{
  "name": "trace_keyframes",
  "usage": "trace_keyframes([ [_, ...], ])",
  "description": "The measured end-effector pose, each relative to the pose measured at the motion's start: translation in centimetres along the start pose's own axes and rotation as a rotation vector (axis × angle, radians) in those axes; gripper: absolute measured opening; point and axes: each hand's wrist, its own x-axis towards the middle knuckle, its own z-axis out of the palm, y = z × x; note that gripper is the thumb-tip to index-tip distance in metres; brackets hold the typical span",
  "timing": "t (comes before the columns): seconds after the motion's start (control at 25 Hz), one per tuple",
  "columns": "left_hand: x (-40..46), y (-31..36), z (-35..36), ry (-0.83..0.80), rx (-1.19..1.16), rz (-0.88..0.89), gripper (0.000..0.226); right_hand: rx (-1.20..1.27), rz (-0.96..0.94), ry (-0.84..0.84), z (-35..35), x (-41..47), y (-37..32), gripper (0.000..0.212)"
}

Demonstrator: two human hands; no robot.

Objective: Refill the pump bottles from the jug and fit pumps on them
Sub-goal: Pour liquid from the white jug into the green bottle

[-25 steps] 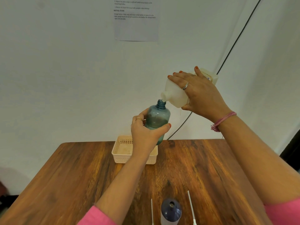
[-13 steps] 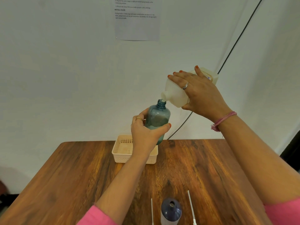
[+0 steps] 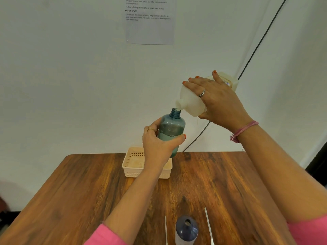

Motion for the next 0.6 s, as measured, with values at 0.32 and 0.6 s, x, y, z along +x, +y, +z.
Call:
trace_keyframes([
  [0.32, -0.03, -0.15, 0.08, -0.008, 0.004, -0.002, 0.066, -0.01, -0.011, 0.007, -0.02, -0.01, 0.04, 0.094],
  [0.6, -0.08, -0.11, -0.05, -0.002, -0.007, 0.001, 0.067, -0.01, -0.015, 0.017, 0.02, -0.05, -0.01, 0.094],
])
